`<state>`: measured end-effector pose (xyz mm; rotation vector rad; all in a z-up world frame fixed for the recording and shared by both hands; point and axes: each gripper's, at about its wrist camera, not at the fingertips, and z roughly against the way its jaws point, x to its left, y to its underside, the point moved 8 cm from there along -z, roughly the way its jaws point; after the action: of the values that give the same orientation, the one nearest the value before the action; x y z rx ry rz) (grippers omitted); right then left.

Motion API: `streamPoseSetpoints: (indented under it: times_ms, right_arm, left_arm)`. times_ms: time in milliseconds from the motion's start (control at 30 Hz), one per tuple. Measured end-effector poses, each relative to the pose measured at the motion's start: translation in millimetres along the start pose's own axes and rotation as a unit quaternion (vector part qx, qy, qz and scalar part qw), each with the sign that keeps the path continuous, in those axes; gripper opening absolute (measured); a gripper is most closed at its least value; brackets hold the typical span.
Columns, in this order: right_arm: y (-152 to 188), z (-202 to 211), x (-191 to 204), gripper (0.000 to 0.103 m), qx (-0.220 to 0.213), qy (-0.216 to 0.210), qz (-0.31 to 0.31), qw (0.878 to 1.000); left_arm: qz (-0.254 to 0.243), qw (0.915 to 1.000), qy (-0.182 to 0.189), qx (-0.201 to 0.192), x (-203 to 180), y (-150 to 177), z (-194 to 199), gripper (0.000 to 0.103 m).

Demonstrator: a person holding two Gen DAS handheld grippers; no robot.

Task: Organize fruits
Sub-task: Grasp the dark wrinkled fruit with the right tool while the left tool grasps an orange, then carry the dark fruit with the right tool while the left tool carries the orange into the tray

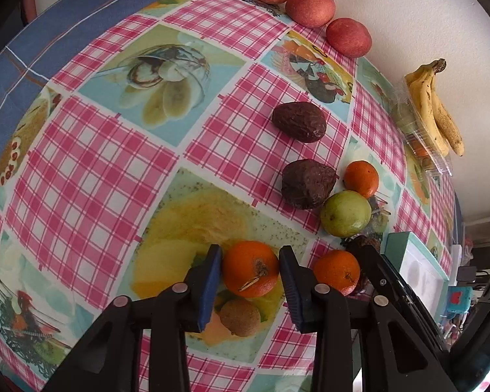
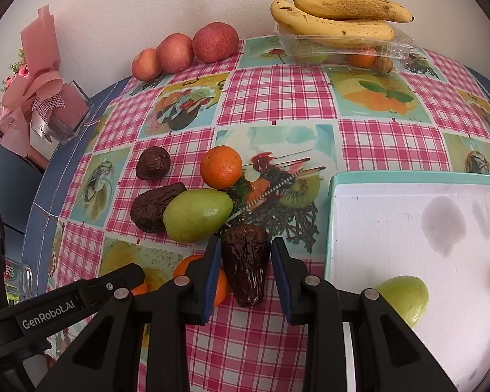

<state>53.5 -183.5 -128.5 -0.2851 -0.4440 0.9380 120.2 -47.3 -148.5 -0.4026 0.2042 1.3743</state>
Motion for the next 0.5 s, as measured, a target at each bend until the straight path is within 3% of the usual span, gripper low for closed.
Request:
streamPoseSetpoints:
  times_ms: [267, 500]
  right_arm:
    - [-9.1, 18.3, 1.4, 0.032, -0.026, -0.002, 0.002, 1.0]
    - [-24.9, 52.5, 0.0, 0.032, -0.069, 0.0, 0.001, 0.998]
  left_arm:
    - [0.006, 0.9995, 0.023, -0.02, -4.6, -6.9, 13.1, 0.038]
    - [-0.012, 0.9962, 0.043, -0.074, -19.2, -19.9, 50.8, 0.038]
